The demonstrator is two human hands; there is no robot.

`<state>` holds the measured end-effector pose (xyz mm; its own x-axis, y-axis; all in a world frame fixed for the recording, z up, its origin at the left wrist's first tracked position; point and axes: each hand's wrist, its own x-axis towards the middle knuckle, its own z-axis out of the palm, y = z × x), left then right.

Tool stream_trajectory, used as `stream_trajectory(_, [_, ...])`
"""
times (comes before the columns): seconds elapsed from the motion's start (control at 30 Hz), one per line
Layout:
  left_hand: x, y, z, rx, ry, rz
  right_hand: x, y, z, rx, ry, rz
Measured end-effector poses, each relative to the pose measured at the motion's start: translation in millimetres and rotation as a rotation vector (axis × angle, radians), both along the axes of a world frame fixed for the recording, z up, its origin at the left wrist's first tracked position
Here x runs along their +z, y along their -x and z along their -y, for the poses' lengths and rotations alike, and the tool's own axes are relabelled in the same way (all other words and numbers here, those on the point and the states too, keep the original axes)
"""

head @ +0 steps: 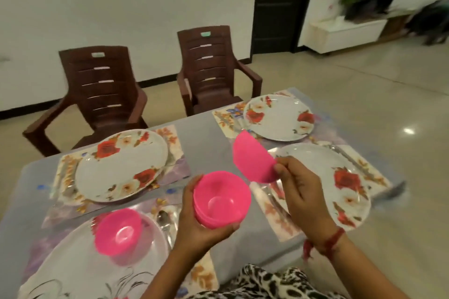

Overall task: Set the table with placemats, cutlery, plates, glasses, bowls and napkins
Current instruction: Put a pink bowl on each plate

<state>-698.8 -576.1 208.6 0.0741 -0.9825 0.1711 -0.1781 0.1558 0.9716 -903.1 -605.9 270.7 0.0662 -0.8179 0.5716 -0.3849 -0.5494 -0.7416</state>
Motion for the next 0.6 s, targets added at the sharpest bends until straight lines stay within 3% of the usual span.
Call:
stream_trajectory(0.1, [-4,38,23,-0.024,0.004,0.018,-24,74,31,-0.204,0.064,-0.227])
stream_trajectory(0.2, [-5,79,49,-0.003,-0.009,0.01,-74,144,69,-0.389,0.049,-0.692])
stream_trajectory(0.33, [-7,135,86,0.02,-0.025,0.016,-138,219,121,-0.284,-0.146,-1.116])
stream_trajectory(0.43, [-9,166,111,0.058,-0.035,0.033,-150,244,144,-0.174,-0.237,-1.211])
stream_trajectory(0.6, [-8,193,129,0.128,-0.06,0.055,-163,255,156,-0.064,-0.265,-1.179])
